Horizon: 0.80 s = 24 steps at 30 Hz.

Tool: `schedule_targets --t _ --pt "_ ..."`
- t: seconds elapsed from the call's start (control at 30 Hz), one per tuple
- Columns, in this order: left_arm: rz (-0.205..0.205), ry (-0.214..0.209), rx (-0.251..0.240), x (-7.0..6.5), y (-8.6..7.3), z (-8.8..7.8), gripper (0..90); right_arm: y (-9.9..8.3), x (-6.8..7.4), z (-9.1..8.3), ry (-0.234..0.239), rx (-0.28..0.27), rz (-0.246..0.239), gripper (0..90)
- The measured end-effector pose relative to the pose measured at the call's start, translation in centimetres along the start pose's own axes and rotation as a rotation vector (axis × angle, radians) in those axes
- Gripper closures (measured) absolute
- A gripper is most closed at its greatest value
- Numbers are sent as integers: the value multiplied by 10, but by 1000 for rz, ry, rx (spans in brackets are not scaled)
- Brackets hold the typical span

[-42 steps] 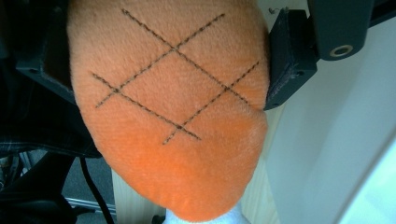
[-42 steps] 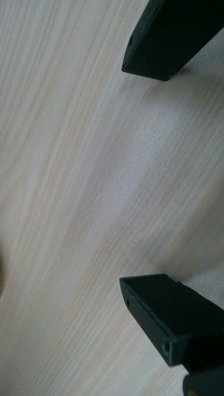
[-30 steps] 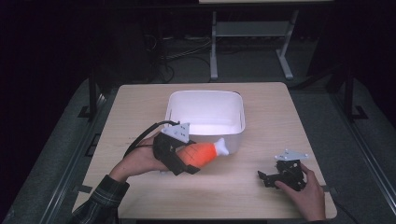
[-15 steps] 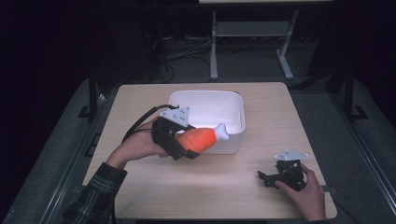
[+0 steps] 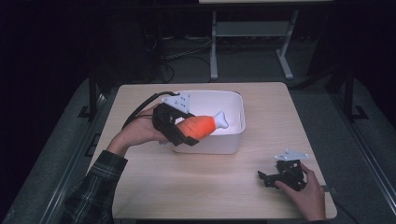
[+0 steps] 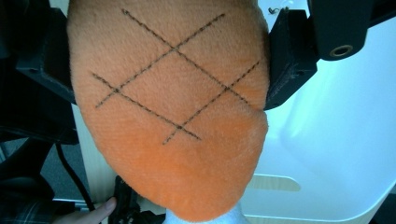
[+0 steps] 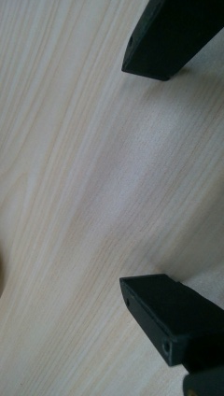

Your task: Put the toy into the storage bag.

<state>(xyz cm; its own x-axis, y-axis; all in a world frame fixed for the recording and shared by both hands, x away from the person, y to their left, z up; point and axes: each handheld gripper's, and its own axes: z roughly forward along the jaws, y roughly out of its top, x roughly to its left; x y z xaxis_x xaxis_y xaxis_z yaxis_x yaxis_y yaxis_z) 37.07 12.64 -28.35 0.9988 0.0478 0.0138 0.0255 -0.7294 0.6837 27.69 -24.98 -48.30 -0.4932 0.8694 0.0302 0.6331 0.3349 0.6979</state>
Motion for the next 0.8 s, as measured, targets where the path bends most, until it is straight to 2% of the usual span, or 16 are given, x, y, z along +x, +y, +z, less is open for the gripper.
schedule_targets --t 0.13,0.43,0.6,0.67,0.8 --pt "16 -2 10 11 3 0 174 0 0 0 0 0 0 0" --pt "5 -4 5 32 7 0 175 0 0 0 1 -1 0 0" --pt "15 -19 23 47 8 10 175 0 0 0 1 -1 -1 0" --pt "16 -32 14 51 8 14 175 0 0 0 2 0 2 0" --pt "25 -43 38 55 10 21 175 0 0 0 0 -2 -3 0"
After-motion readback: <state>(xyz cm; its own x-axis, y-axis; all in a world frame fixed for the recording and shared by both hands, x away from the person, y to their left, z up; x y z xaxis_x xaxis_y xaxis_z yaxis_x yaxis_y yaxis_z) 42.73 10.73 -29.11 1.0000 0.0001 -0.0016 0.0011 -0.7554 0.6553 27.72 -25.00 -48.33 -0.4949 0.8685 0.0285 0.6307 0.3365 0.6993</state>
